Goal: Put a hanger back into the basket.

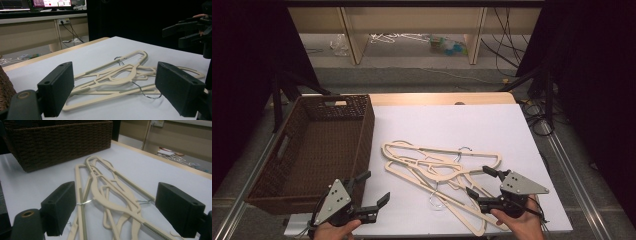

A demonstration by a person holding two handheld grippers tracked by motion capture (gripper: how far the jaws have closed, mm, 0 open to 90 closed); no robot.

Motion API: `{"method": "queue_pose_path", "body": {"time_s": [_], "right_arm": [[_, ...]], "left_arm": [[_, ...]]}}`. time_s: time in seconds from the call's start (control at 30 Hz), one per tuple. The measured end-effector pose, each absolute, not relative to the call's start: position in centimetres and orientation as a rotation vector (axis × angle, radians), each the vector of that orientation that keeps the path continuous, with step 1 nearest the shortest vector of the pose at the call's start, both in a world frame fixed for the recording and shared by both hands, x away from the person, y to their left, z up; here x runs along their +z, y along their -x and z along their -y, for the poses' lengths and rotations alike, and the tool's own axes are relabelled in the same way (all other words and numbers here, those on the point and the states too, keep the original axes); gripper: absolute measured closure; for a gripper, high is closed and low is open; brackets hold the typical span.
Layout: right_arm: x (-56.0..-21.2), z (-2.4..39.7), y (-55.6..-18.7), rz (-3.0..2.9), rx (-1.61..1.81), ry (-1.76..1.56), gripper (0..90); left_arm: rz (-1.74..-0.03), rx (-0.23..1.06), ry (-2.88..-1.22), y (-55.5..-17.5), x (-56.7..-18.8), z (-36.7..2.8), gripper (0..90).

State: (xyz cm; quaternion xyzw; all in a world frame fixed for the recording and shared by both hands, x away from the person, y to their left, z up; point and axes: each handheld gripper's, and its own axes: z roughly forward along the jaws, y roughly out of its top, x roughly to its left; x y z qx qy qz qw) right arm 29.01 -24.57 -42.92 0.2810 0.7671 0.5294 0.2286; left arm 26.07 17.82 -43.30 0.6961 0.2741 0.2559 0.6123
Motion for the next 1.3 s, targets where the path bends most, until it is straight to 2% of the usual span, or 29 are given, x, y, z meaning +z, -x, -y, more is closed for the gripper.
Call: {"method": "queue_pose_path", "body": {"time_s": [0.2,0.57,0.93,1.3], "right_arm": [[-43.0,24.6,-29.2,-2.12,1.446,-0.753,18.9],[-43.3,24.5,-29.7,-2.171,1.4,-0.732,25.6],[-44.4,23.8,-32.5,-2.323,1.235,-0.614,35.2],[-46.0,21.5,-36.0,-2.489,1.038,-0.426,43.6]], "left_arm": [[-0.64,0.597,-1.615,-26.0,-43.3,-17.9,15.7],[-0.637,0.607,-1.628,-26.1,-43.3,-17.8,15.7],[-0.645,0.593,-1.641,-26.1,-43.5,-17.4,15.8],[-0.645,0.595,-1.647,-26.1,-43.6,-17.3,15.9]]}}
